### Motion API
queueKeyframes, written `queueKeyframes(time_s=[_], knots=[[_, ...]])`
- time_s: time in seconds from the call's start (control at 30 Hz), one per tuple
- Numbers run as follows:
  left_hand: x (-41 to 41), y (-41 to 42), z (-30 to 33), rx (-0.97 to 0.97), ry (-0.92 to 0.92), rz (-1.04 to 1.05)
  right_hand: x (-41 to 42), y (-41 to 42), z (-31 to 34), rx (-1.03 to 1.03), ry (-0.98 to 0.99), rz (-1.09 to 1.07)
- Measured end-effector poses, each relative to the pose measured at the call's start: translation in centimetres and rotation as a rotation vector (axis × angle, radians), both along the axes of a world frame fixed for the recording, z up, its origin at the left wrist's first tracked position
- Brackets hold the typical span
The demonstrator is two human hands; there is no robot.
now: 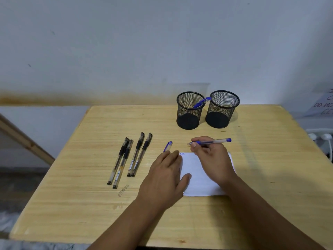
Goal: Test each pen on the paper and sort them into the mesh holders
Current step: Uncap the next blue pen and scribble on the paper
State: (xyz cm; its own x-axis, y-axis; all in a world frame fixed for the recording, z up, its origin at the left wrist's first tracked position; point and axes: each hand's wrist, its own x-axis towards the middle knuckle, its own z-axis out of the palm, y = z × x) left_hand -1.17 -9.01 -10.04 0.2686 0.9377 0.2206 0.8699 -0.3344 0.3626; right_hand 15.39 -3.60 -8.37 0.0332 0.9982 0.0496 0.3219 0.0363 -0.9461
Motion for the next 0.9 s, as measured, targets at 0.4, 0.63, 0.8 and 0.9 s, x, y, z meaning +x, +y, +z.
queueKeyframes(time_s=[0.4,0.63,0.8,0.9], knots=[[-0.10,0.38,-0.21,-0.120,0.100,-0.024,0.90,-0.06,-0.72,0.161,-0.185,-0.027],[-0.13,0.42,-0.29,-0.124,0.056,-0.011,0.70,-0.13,-0.58,0.073,-0.109,-0.018],[-0.09,0.39,-0.09,-0.122,0.059,-0.004,0.42,0.01,-0.56,0.065,-0.220,-0.033],[-0.12,0.32,-0.08,-0.122,0.058,0.001,0.23,-0.08,-0.66,0.071,-0.282,-0.057]])
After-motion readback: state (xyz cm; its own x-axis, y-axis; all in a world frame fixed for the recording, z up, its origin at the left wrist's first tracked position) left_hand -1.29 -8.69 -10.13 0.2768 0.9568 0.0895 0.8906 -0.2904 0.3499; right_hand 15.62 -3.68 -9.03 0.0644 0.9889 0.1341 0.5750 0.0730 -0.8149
